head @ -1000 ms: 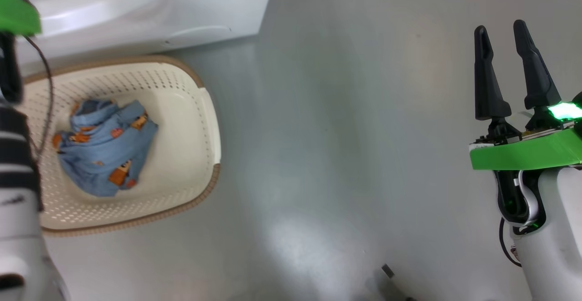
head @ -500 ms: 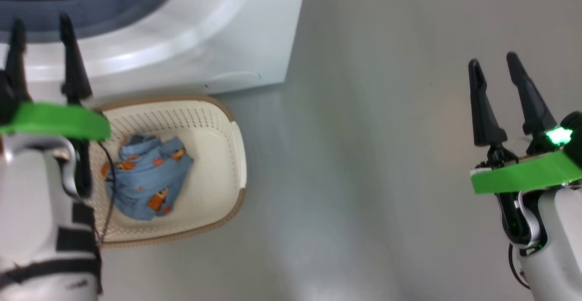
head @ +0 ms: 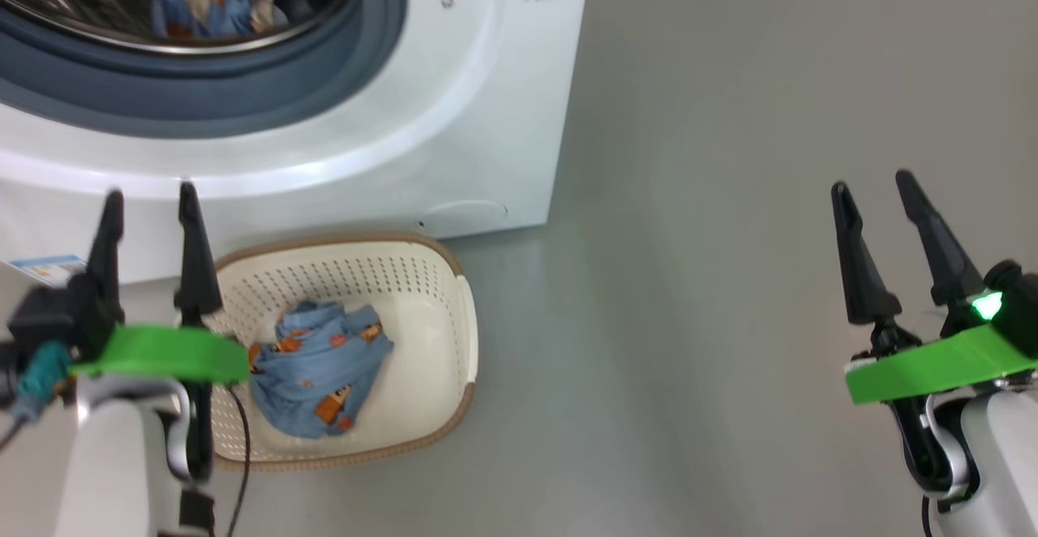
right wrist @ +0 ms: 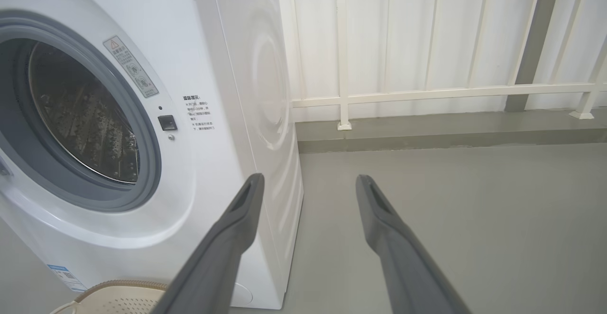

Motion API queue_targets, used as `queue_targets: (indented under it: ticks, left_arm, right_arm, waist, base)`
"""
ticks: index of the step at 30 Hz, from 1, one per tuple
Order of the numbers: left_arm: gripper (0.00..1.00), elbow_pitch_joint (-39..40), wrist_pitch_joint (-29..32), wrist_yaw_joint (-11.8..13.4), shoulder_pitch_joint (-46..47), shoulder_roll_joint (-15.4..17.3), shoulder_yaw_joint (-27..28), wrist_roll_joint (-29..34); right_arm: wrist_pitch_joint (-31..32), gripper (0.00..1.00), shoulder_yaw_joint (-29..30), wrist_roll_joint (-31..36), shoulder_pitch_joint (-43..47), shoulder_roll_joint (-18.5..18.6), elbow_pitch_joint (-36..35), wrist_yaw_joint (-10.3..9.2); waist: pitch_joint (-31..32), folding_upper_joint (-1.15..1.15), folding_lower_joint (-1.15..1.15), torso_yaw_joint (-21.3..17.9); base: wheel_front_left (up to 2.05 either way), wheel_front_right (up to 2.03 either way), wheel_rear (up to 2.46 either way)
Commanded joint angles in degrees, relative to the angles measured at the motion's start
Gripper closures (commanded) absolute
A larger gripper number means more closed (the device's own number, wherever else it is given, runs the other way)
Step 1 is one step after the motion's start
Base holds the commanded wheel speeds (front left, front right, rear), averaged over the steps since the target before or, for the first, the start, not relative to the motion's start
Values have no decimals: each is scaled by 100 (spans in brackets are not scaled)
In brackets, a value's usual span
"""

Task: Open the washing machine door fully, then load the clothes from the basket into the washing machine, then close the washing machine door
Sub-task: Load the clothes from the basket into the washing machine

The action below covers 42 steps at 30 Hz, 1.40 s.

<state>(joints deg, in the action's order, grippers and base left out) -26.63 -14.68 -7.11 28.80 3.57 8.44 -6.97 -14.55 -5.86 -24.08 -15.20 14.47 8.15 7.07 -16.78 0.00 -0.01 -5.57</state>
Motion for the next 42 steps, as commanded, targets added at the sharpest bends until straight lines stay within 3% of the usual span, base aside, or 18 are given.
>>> queue_targets:
  ticks: [1,22,42]
  left_arm:
    - [0,207,-32,-17,-173,125,129,3]
    - [0,1270,-32,-35,-1921,-34,228,-179]
    - [0,1534,-32,78,-2239,-68,148,-441]
  right_arm:
    - [-45,0,-96,68,141,100,-100,42]
    - [-45,0,96,48,823,96,-122,42]
    - [-45,0,170,35,829,64,-175,42]
  waist:
    - [252,0,1,132]
    - [869,0,1,281]
    - [733,0,1,247]
  base:
    - [0,0,0]
    - [0,0,0]
    - [0,0,0]
